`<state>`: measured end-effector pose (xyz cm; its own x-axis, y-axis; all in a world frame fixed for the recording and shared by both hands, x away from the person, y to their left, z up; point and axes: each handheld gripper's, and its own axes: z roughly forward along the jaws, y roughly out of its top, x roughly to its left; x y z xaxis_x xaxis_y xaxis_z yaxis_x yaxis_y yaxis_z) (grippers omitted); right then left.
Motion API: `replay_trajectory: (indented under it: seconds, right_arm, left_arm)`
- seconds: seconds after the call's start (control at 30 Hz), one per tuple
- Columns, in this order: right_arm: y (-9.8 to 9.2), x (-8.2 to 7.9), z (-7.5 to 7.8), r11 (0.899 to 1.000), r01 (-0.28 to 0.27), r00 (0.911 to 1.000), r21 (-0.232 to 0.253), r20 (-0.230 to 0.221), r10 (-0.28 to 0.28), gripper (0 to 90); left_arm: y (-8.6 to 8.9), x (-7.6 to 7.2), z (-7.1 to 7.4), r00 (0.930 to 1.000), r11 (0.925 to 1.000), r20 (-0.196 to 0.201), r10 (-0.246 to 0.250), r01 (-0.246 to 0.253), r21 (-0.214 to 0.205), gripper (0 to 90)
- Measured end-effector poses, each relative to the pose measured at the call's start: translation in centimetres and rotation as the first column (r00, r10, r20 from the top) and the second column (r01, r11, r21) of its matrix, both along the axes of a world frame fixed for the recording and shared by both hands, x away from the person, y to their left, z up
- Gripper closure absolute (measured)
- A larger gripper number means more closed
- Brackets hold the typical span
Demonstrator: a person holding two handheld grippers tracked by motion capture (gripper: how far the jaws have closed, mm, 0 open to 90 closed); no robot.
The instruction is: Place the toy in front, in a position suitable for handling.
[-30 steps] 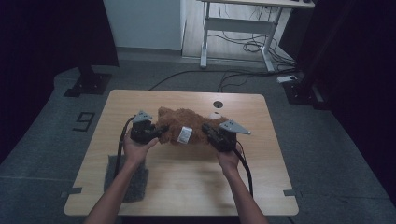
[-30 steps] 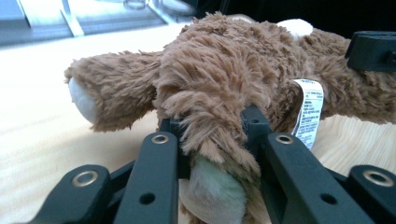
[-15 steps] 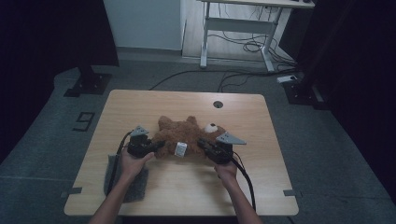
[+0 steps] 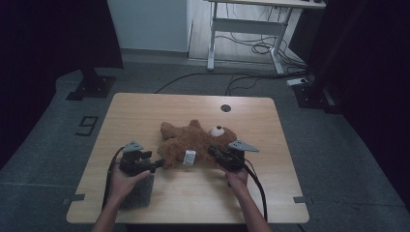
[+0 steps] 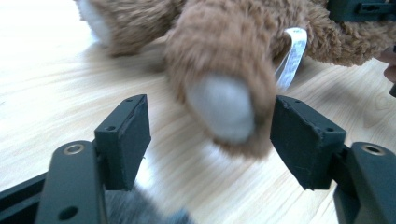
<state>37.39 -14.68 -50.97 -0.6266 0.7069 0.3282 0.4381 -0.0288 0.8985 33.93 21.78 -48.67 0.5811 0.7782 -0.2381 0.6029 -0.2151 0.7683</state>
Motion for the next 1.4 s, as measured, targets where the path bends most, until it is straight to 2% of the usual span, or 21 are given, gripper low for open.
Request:
replay_trajectory:
  seconds: [0.07,0.13,0.2,0.27,0.3,0.37,0.53,0.67,0.7,0.73,0.77,0.8,0.83,0.97,1.2,1.23,1.37,1.4]
  right_arm:
    - [0.2,-0.1,-0.1,1.000,-0.005,1.0000,0.000,-0.004,0.005,79.8]
    - [1.0,-0.9,-0.3,0.999,-0.021,0.9997,-0.034,0.010,0.021,79.6]
    - [1.2,-1.2,-0.3,0.999,-0.023,0.9995,-0.048,0.020,0.024,79.4]
    - [1.0,-1.4,-0.3,0.999,-0.020,0.9996,-0.045,0.019,0.020,79.1]
    - [0.8,-1.4,-0.4,0.999,-0.018,0.9997,-0.045,0.017,0.019,79.0]
    - [0.5,-1.5,-0.6,0.999,-0.019,0.9997,-0.046,0.012,0.019,78.5]
    - [0.1,-1.6,-0.7,0.998,-0.028,0.9995,-0.056,0.009,0.029,77.1]
    - [0.2,-1.7,-0.8,0.998,-0.029,0.9995,-0.057,0.007,0.030,76.8]
    - [0.2,-1.7,-0.9,0.998,-0.031,0.9995,-0.061,0.006,0.031,76.6]
    - [0.2,-1.7,-0.9,0.998,-0.031,0.9995,-0.061,0.006,0.031,76.6]
    - [0.1,-1.7,-0.9,0.998,-0.032,0.9995,-0.062,0.004,0.032,76.3]
    - [0.1,-1.7,-0.9,0.998,-0.032,0.9995,-0.062,0.004,0.032,76.3]
    - [0.1,-1.7,-0.9,0.997,-0.032,0.9995,-0.063,0.003,0.032,76.1]
    - [0.0,-1.7,-1.1,0.998,-0.028,0.9996,-0.060,-0.002,0.028,75.7]
    - [-0.1,-1.7,-1.3,0.998,-0.026,0.9996,-0.062,-0.004,0.026,75.4]
    - [-0.1,-1.7,-1.3,0.998,-0.026,0.9997,-0.063,-0.003,0.026,75.3]
    - [-0.2,-1.7,-1.3,0.998,-0.025,0.9997,-0.062,-0.006,0.025,75.2]
    - [-0.2,-1.7,-1.4,0.998,-0.025,0.9997,-0.062,-0.006,0.025,75.2]
  left_arm:
    - [0.4,-0.4,-0.1,0.9999,0.9999,-0.002,0.011,-0.011,0.007,26.0]
    - [1.2,-1.5,-0.6,0.9989,0.9982,0.001,0.047,-0.047,0.037,25.6]
    - [1.4,-1.9,-0.8,0.9982,0.9974,0.002,0.061,-0.061,0.039,25.8]
    - [1.8,-2.4,-1.3,0.9963,0.9914,-0.013,0.085,-0.084,0.100,25.0]
    - [1.8,-2.4,-1.3,0.9963,0.9914,-0.013,0.085,-0.084,0.100,24.9]
    - [2.4,-3.0,-1.6,0.9938,0.9857,-0.007,0.111,-0.109,0.128,24.9]
    - [3.4,-3.9,-2.5,0.9916,0.9828,-0.035,0.125,-0.119,0.141,22.7]
    - [3.5,-4.3,-2.8,0.9932,0.9831,-0.045,0.107,-0.099,0.154,21.0]
    - [3.1,-4.4,-3.0,0.9949,0.9863,-0.061,0.080,-0.070,0.149,18.3]
    - [3.1,-4.4,-3.0,0.9949,0.9863,-0.061,0.080,-0.070,0.149,17.5]
    - [2.6,-4.3,-3.3,0.9955,0.9857,-0.071,0.062,-0.050,0.161,16.5]
    - [2.6,-4.3,-3.3,0.9955,0.9857,-0.071,0.062,-0.050,0.161,15.8]
    - [2.1,-4.2,-3.7,0.9952,0.9799,-0.074,0.064,-0.049,0.194,15.4]
    - [1.8,-4.2,-4.1,0.9942,0.9795,-0.078,0.074,-0.058,0.193,15.1]
    - [1.3,-4.3,-4.6,0.9948,0.9759,-0.080,0.064,-0.045,0.213,14.7]
    - [1.2,-4.4,-4.7,0.9953,0.9741,-0.074,0.063,-0.045,0.222,14.7]
    - [1.0,-4.7,-4.7,0.9957,0.9745,-0.069,0.061,-0.045,0.220,14.7]
    - [0.8,-4.9,-4.8,0.9961,0.9724,-0.062,0.063,-0.047,0.229,14.7]
